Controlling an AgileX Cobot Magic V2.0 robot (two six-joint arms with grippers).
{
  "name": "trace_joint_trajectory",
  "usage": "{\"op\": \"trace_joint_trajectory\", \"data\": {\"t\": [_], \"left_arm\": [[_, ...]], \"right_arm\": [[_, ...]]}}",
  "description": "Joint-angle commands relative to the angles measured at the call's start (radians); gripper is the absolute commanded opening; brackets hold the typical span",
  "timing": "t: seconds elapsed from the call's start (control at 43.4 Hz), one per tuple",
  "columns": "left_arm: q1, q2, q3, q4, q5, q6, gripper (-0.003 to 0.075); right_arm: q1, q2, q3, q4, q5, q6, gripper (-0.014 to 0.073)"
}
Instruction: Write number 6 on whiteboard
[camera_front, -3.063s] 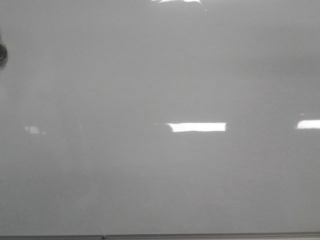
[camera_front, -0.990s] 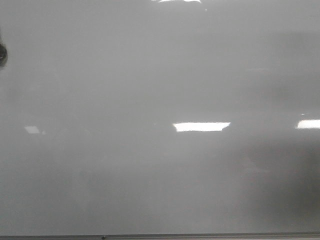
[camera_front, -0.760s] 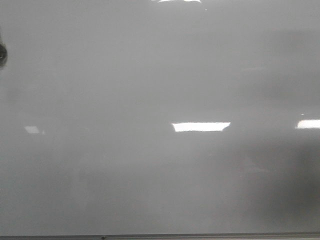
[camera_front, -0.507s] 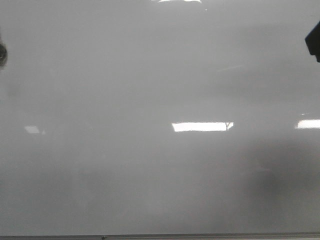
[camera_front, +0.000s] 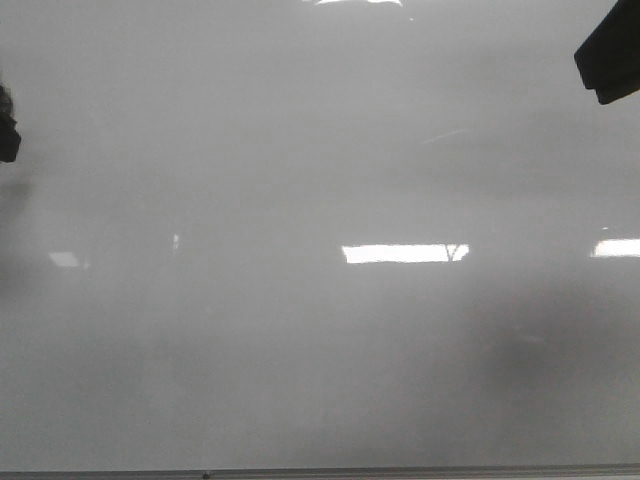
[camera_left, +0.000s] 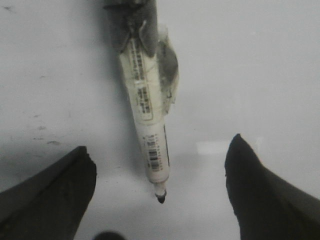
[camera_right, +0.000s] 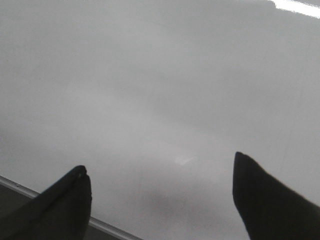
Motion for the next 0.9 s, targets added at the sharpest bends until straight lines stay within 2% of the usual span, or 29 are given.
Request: {"op": "trace_joint_trajectory", "data": {"t": [0.0, 0.161, 0.253, 0.553, 0.714, 0.875], "left_arm": [[-0.006, 0.025, -0.048, -0.011, -0.101, -0.002, 0.0525], [-0.006, 0.076, -0.048, -0.011, -0.166, -0.002, 0.0524], [-0.006, 0.098, -0.048, -0.011, -0.204, -0.002, 0.0494], [-0.006, 0.113, -0.048, -0.011, -0.229, -0.002, 0.0174], [-0.006, 0.075, -0.048, -0.003, -0.159, -0.002, 0.0072], [-0.006, -0.05, -0.057, 0.007, 0.022, -0.002, 0.0008]], "right_arm": [[0.001, -0.005, -0.035, -0.008, -0.078, -0.006, 0.0601], [0.0, -0.005, -0.035, -0.008, -0.078, -0.006, 0.0601], [0.0, -0.005, -0.035, -0.008, -0.078, -0.006, 0.0601], [0.0, -0.005, -0.035, -0.008, -0.078, -0.006, 0.0601], [0.0, -0.005, -0.035, -0.008, -0.078, -0.006, 0.0601], [0.0, -0.006, -0.06, -0.008, -0.022, 0.0, 0.0601]]}}
